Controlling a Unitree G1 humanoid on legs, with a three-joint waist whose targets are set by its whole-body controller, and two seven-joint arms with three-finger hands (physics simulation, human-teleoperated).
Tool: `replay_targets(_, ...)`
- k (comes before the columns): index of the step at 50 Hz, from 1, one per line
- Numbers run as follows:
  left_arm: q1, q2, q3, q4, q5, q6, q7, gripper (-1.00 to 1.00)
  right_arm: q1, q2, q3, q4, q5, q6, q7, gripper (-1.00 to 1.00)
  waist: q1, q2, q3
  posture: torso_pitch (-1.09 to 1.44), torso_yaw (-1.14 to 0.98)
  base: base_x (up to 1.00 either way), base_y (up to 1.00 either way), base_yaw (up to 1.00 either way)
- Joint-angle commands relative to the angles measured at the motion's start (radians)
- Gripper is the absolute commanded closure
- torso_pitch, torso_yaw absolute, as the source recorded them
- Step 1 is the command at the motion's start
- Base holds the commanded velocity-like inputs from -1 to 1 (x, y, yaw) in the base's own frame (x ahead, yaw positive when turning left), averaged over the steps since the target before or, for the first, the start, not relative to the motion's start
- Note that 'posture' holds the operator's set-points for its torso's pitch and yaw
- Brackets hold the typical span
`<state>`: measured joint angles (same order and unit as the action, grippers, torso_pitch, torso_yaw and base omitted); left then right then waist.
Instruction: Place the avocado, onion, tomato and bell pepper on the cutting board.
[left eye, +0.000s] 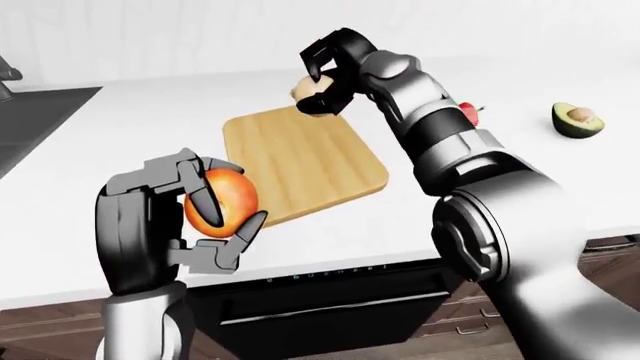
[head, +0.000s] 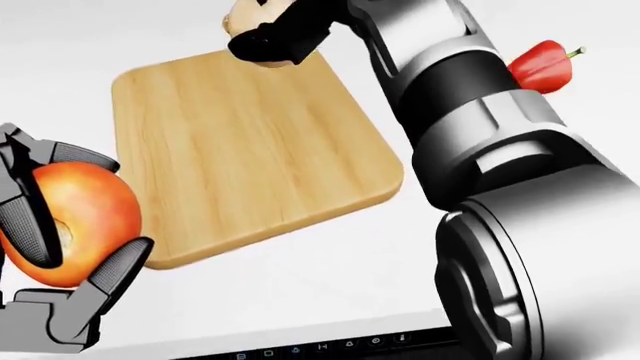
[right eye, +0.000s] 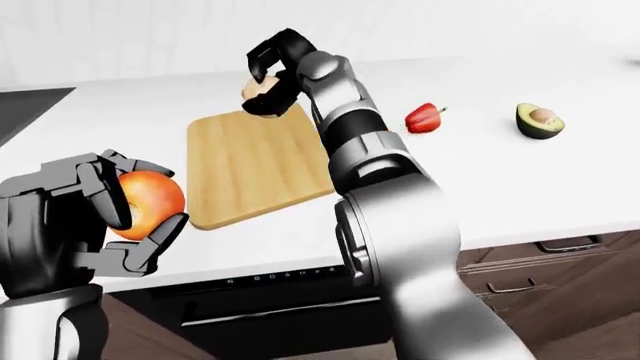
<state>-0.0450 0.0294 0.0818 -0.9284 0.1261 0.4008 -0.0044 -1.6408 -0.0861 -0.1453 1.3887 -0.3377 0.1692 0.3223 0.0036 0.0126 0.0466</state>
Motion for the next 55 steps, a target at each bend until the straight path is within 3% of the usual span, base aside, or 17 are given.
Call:
replay_targets(1,-0.018,0.003,0.005,-0.033,-0.004,-0.027,0.004,1.0,-0.053,0.001,-0.002,-0.052,0.012,-0.034,-0.008,1.0,0.0,0.004,-0.029,0.0,0.0,0.0,0.0,0.0)
replay_targets(15,-0.006,0.001,-0.004,-0.025,-0.005,-0.04,0.003,1.0,-0.029,0.069,0.016,-0.051,0.012,-0.05,0.003,1.0,-0.002,0.011,-0.033,0.0,0.0,0.0,0.0,0.0)
replay_targets(51,0.005,0.001,0.006,-0.021,-0.02,-0.054,0.001,1.0,0.052,0.08,0.03,-0.044,-0.063,-0.103,0.012,0.99,-0.003,0.012,-0.038,0.0,0.0,0.0,0.0,0.0)
replay_targets(52,0.006,0.001,0.004,-0.019,-0.019,-0.057,0.001,1.0,0.054,0.08,0.031,-0.044,-0.066,-0.102,0.011,0.38,-0.003,0.012,-0.038,0.0,0.0,0.0,0.0,0.0)
replay_targets(53,0.006,0.001,0.007,-0.02,-0.021,-0.056,0.001,1.0,0.054,0.079,0.029,-0.044,-0.065,-0.101,0.011,0.23,-0.002,0.011,-0.038,0.0,0.0,0.0,0.0,0.0)
replay_targets(55,0.006,0.001,0.007,-0.02,-0.022,-0.055,0.0,1.0,0.053,0.079,0.028,-0.044,-0.066,-0.1,0.012,-0.51,-0.002,0.011,-0.038,0.0,0.0,0.0,0.0,0.0)
